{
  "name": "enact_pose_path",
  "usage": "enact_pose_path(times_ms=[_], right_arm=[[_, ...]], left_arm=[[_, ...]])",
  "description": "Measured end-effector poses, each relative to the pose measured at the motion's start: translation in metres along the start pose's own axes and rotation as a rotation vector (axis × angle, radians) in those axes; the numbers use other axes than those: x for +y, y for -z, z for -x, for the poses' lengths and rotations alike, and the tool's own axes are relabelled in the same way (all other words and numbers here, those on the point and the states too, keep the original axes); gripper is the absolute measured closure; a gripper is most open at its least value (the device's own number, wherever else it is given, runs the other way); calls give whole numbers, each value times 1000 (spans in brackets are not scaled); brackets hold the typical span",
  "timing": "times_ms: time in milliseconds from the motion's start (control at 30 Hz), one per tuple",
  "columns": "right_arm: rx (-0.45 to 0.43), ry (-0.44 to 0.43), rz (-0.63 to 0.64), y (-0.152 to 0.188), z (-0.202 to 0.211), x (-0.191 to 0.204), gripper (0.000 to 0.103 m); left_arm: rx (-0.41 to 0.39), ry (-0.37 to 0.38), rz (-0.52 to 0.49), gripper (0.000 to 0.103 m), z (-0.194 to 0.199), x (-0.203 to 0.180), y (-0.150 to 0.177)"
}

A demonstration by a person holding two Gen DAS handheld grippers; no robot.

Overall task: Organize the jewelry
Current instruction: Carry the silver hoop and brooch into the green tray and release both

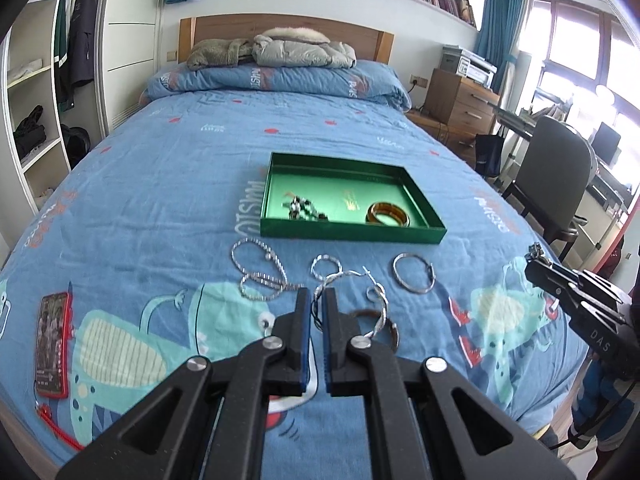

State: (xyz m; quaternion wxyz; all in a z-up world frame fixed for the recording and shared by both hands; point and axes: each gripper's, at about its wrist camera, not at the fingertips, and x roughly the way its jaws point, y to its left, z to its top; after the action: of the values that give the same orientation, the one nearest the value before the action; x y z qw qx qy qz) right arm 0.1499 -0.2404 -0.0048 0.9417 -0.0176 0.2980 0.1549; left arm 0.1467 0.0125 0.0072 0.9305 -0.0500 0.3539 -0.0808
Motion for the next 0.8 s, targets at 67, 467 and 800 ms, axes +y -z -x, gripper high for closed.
enact_pose_path(times_ms=[67, 467, 800], right_arm=[[-7, 3, 5, -9, -4, 1, 87], [-19, 29, 32, -70, -70, -14, 87], [19, 41, -8, -102, -151, -45, 87]], left_arm=[[-11, 8, 3, 99, -4, 2, -11], [-34, 34, 1, 99, -78, 8, -82], [26, 24, -19, 99, -165, 4, -115]])
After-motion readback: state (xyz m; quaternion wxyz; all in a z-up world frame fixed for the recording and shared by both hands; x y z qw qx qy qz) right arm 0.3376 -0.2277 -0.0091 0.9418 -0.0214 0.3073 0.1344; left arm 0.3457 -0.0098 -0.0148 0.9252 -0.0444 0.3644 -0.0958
